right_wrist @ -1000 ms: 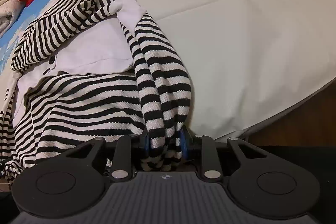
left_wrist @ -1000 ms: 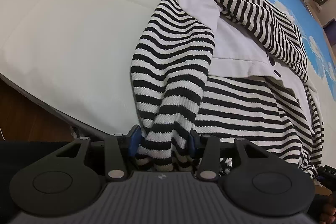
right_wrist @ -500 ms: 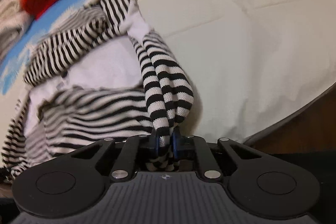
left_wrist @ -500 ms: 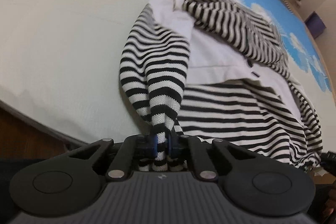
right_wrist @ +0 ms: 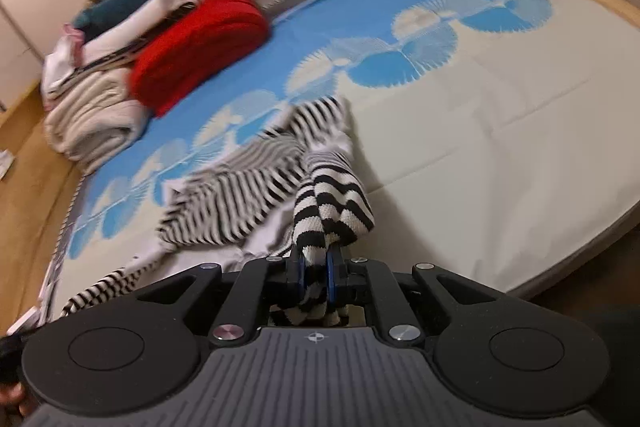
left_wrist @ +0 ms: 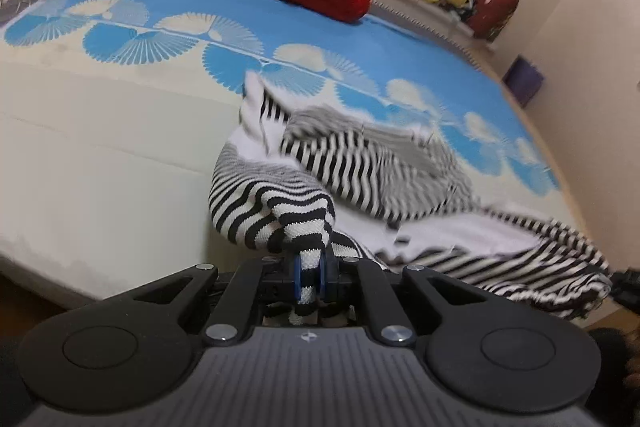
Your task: Fold small clothes
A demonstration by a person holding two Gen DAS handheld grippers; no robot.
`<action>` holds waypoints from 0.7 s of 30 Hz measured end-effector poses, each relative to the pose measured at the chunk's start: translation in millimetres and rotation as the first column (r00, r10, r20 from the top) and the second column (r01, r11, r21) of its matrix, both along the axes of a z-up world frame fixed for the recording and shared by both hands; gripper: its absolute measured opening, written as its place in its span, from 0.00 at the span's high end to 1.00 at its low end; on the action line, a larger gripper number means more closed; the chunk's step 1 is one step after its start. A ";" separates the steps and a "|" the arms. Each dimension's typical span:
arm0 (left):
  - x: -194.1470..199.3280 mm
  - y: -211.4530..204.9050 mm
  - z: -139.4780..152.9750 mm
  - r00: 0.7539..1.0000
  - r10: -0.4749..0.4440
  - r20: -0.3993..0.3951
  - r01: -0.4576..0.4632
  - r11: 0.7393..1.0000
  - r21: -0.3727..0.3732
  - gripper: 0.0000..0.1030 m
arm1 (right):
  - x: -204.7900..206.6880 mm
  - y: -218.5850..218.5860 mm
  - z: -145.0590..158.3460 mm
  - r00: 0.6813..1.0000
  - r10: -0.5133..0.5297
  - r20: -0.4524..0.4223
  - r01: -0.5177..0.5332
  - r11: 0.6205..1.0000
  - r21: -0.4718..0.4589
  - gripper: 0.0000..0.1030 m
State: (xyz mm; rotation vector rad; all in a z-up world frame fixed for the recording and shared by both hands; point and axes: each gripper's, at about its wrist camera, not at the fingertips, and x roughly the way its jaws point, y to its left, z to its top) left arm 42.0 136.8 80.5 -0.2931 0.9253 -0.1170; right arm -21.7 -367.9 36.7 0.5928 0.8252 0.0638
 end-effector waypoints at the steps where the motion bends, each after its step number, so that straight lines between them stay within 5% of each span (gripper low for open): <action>1: -7.2 2.1 8.5 1.000 -0.004 0.006 0.004 0.999 -0.031 0.92 | -8.3 -0.5 8.6 1.000 0.005 0.010 -0.005 1.000 0.000 0.91; 7: 13.4 4.7 15.2 1.000 0.009 0.003 -0.009 0.999 -0.040 0.92 | 2.7 -7.6 19.0 1.000 0.008 0.022 -0.008 1.000 0.006 0.91; 11: 71.0 13.7 -16.5 0.997 0.036 -0.069 -0.039 0.998 -0.042 0.92 | 53.8 -9.7 -3.8 1.000 0.001 -0.010 -0.002 1.000 -0.031 0.91; 16: 157.6 18.4 -73.0 0.983 -0.010 -0.183 0.012 1.000 0.012 0.91 | 140.9 10.4 -46.5 0.992 0.110 -0.069 -0.121 0.975 -0.188 0.91; 19: 187.7 33.3 -102.9 0.975 0.006 -0.223 -0.013 0.999 -0.034 0.79 | 182.7 15.7 -78.2 0.985 0.119 -0.128 -0.146 0.963 -0.228 0.88; 21: 190.8 45.5 -118.4 0.975 0.028 -0.223 -0.041 0.998 -0.052 0.69 | 194.3 17.0 -92.7 0.986 0.115 -0.120 -0.146 0.945 -0.293 0.76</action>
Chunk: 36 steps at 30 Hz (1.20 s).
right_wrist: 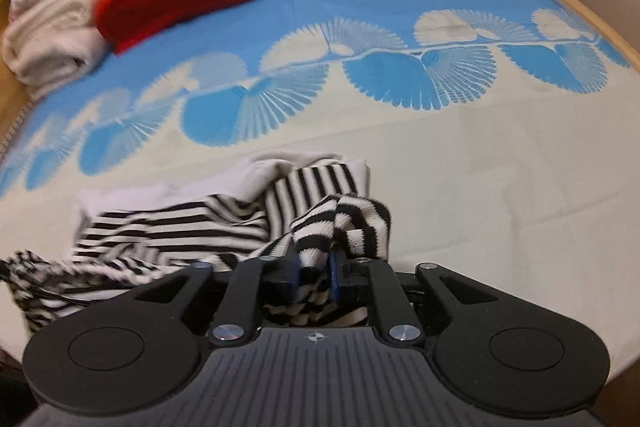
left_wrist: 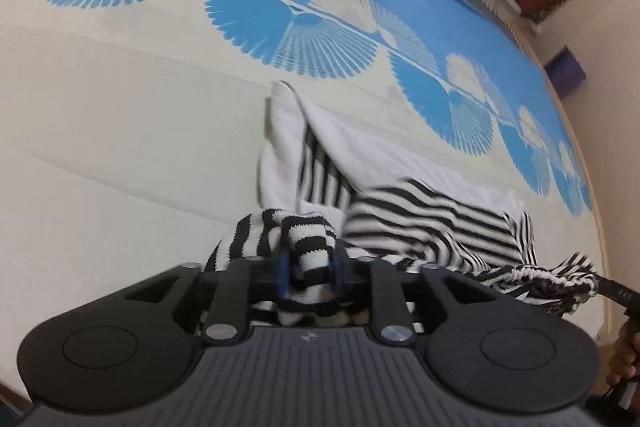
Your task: Fold small clothes
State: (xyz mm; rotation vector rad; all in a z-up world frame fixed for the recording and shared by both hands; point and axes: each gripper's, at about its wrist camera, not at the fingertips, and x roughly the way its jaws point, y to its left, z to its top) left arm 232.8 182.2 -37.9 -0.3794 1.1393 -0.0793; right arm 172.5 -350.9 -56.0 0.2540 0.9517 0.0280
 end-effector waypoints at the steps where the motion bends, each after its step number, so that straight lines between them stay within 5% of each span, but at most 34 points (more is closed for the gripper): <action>1: 3.6 5.2 -3.8 0.999 0.030 -0.035 -0.030 1.000 -0.001 0.67 | -1.7 -1.3 -2.8 1.000 -0.008 0.022 0.009 1.000 -0.020 0.70; 6: -6.8 27.6 22.1 0.992 0.074 0.104 -0.070 0.997 -0.037 0.55 | -17.9 -11.6 7.8 0.994 0.035 0.106 -0.028 0.997 -0.065 0.57; 11: -25.1 54.7 30.6 0.984 0.126 0.123 -0.127 0.992 0.002 0.54 | -30.5 -47.5 15.5 0.986 -0.050 0.160 0.062 0.996 -0.069 0.56; 15: -32.4 42.6 27.9 0.997 0.009 0.071 -0.014 0.997 0.071 0.46 | -36.5 -52.7 6.5 0.993 0.032 0.109 -0.027 0.999 -0.046 0.56; 16: -34.4 35.4 27.3 0.997 -0.037 0.061 0.032 0.996 0.087 0.37 | -37.3 -47.2 2.3 0.993 0.085 0.087 -0.080 0.995 -0.056 0.55; 17: -36.3 27.5 25.2 0.995 -0.087 0.049 0.081 0.990 0.112 0.26 | -37.9 -39.7 -2.5 0.988 0.141 0.064 -0.136 0.988 -0.070 0.53; 19: -38.3 10.7 15.4 0.987 -0.163 0.007 0.159 0.971 0.181 0.20 | -39.1 -21.1 -8.8 0.972 0.231 0.043 -0.224 0.966 -0.132 0.53; 24: -41.7 -19.5 -8.8 0.958 -0.280 -0.062 0.284 0.894 0.347 0.20 | -38.2 22.5 -29.2 0.923 0.384 -0.012 -0.370 0.881 -0.296 0.49; 28: -35.9 -36.1 -17.2 0.941 -0.335 -0.046 0.320 0.836 0.446 0.19 | -27.5 41.8 -43.4 0.921 0.387 -0.051 -0.369 0.819 -0.439 0.49; 36: 5.5 -64.5 -6.1 0.930 -0.345 0.124 0.244 0.834 0.494 0.19 | 4.5 52.1 -34.2 0.921 0.373 0.113 -0.273 0.824 -0.496 0.49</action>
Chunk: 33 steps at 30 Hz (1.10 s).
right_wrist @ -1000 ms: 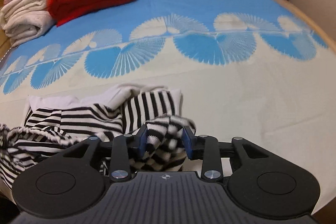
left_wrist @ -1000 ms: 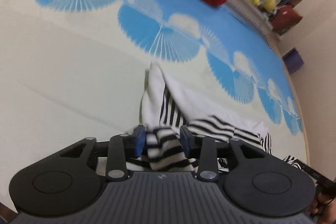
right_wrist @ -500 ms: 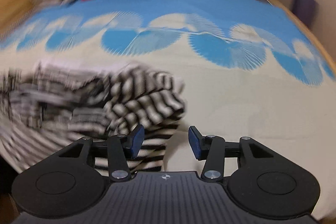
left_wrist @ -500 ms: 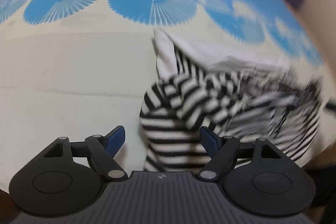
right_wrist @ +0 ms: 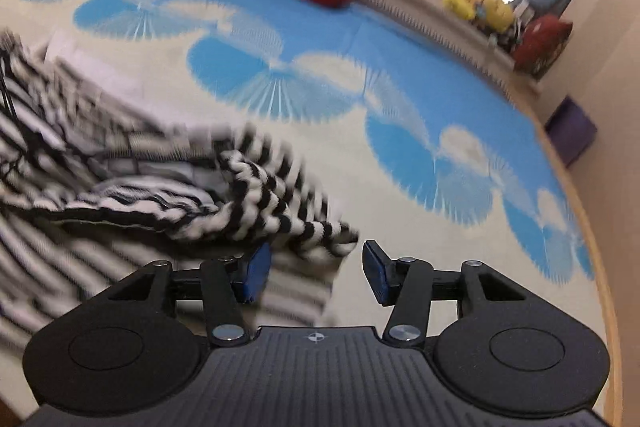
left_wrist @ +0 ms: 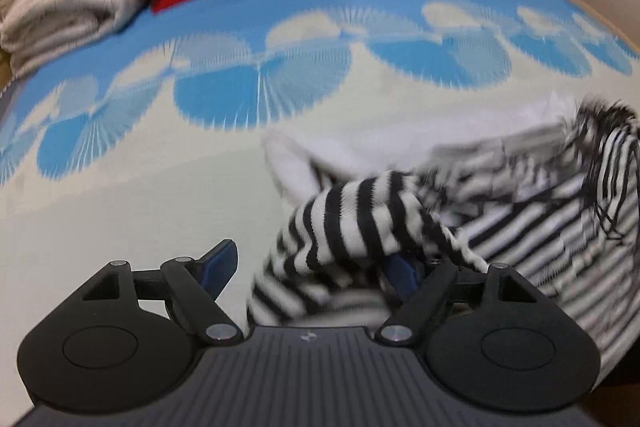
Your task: Fold small clothes
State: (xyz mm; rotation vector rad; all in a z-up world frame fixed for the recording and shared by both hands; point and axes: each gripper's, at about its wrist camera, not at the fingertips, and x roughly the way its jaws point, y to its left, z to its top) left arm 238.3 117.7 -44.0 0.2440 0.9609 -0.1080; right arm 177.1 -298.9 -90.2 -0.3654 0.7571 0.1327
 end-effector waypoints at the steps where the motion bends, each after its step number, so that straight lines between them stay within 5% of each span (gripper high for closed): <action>1: 8.6 -1.3 -0.2 1.000 0.014 0.010 -0.014 1.000 -0.013 0.19 | 7.2 0.8 0.5 1.000 -0.007 0.010 0.007 1.000 0.011 0.49; 7: 49.0 -5.6 -11.8 1.000 0.029 -0.009 -0.029 0.997 -0.073 0.22 | 41.0 0.9 -8.5 0.999 0.018 -0.038 -0.014 0.994 0.105 0.49; 9: 56.1 -4.6 -16.6 1.000 0.002 -0.031 -0.005 0.995 -0.096 0.44 | 45.3 2.4 -12.6 0.997 0.058 -0.054 -0.051 0.992 0.117 0.49; 11: 60.8 -1.5 -17.6 0.998 -0.030 -0.047 0.023 0.989 -0.147 0.90 | 48.0 3.5 -14.1 0.995 0.085 -0.059 -0.077 0.989 0.128 0.53; 12: 61.4 0.2 -15.1 0.999 -0.031 -0.034 0.025 0.987 -0.160 0.93 | 50.8 2.4 -14.2 0.992 0.105 -0.065 -0.094 0.983 0.157 0.77; 13: 63.5 4.0 -8.7 1.000 -0.014 -0.008 0.012 0.984 -0.176 0.95 | 54.8 -1.3 -12.8 0.989 0.120 -0.087 -0.099 0.971 0.218 0.94; 14: 65.5 10.9 -2.6 0.999 0.026 0.021 -0.021 0.980 -0.196 0.96 | 58.8 -8.5 -8.2 0.991 0.100 -0.094 -0.068 0.954 0.291 0.98; 17: 69.6 40.2 20.9 0.947 0.282 0.157 -0.233 0.934 -0.273 0.96 | 68.3 -51.6 22.3 0.991 -0.131 0.002 0.111 0.846 0.521 0.99; 19: 77.0 43.3 15.6 0.941 0.316 0.122 -0.269 0.916 -0.298 0.96 | 74.8 -68.9 26.0 0.970 -0.242 -0.008 0.202 0.789 0.581 0.99; 21: 89.9 23.0 -8.3 0.975 0.223 -0.001 -0.219 0.957 -0.192 0.96 | 85.7 -56.0 15.5 0.966 -0.251 -0.058 0.248 0.842 0.479 0.99; 23: 95.7 8.7 -20.2 0.979 0.201 -0.021 -0.202 0.977 -0.073 0.96 | 95.5 -42.4 0.4 0.959 -0.253 -0.126 0.282 0.879 0.385 0.99; 25: 99.5 14.5 -15.1 0.969 0.247 0.005 -0.244 0.961 -0.131 0.96 | 100.2 -35.4 -2.2 0.953 -0.272 -0.131 0.302 0.876 0.375 0.99; 29: 96.5 27.5 3.8 0.935 0.337 0.109 -0.307 0.924 -0.227 0.96 | 100.9 -34.1 18.7 0.945 -0.328 -0.001 0.295 0.849 0.439 1.00; 33: 105.3 9.8 -1.7 0.941 0.308 0.140 -0.286 0.945 -0.160 0.85 | 108.4 -22.2 9.1 0.920 -0.391 0.030 0.353 0.860 0.369 0.99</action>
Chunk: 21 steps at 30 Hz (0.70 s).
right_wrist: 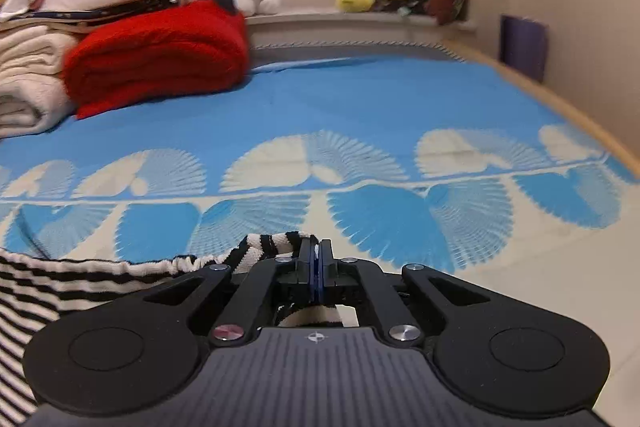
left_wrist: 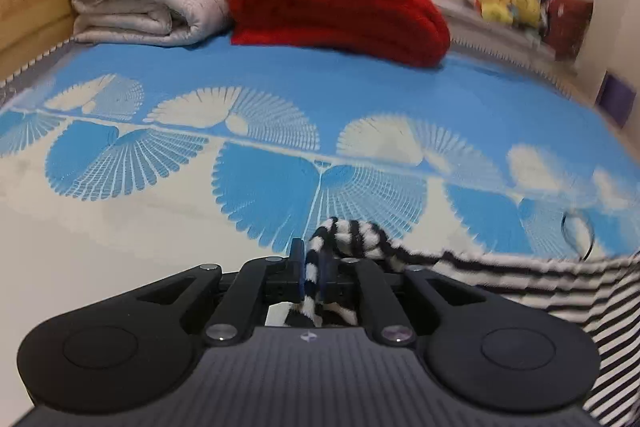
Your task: Fold small clothes
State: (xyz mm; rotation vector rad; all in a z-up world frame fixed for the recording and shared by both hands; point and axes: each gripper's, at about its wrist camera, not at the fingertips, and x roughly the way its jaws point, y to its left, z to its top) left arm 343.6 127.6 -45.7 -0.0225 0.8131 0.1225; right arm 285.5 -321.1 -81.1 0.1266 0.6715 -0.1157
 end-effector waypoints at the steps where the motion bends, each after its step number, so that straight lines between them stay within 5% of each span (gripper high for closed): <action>1: 7.7 -6.7 -15.7 0.996 -0.016 -0.092 0.018 0.999 0.028 0.73 | 6.1 2.3 -9.3 0.998 0.004 -0.059 -0.005 1.000 -0.017 0.99; 3: 15.7 -13.4 -40.3 0.962 -0.055 -0.266 0.060 0.998 0.009 0.68 | 16.8 7.8 -34.8 0.970 0.049 -0.238 -0.047 0.999 0.014 0.94; 5: 13.0 -13.7 -34.9 0.963 -0.056 -0.265 0.065 0.998 0.023 0.63 | 15.4 10.9 -47.4 0.937 0.078 -0.340 -0.065 0.997 0.049 0.89; 7: 5.9 -6.8 -18.4 0.973 -0.049 -0.228 0.044 0.999 -0.027 0.47 | 6.9 10.2 -36.2 0.949 0.075 -0.306 -0.068 0.997 0.033 0.82; 9: -3.8 5.9 -6.8 0.972 -0.059 -0.228 0.033 0.993 -0.118 0.40 | -7.4 0.8 -19.7 0.962 0.073 -0.265 -0.057 0.996 0.065 0.60; 13: -29.7 31.1 5.5 0.961 -0.073 -0.265 0.007 0.970 -0.244 0.40 | -41.6 -35.8 -4.0 0.967 0.062 -0.248 -0.016 0.983 0.182 0.58; 17: -66.1 62.5 6.6 0.940 -0.101 -0.324 -0.032 0.924 -0.381 0.40 | -75.7 -59.7 -14.3 0.931 0.141 -0.337 -0.038 0.955 0.293 0.58; 21: -95.0 81.2 -1.6 0.905 -0.128 -0.406 -0.038 0.926 -0.377 0.40 | -109.4 -65.4 -25.5 0.876 0.224 -0.428 -0.081 0.942 0.327 0.57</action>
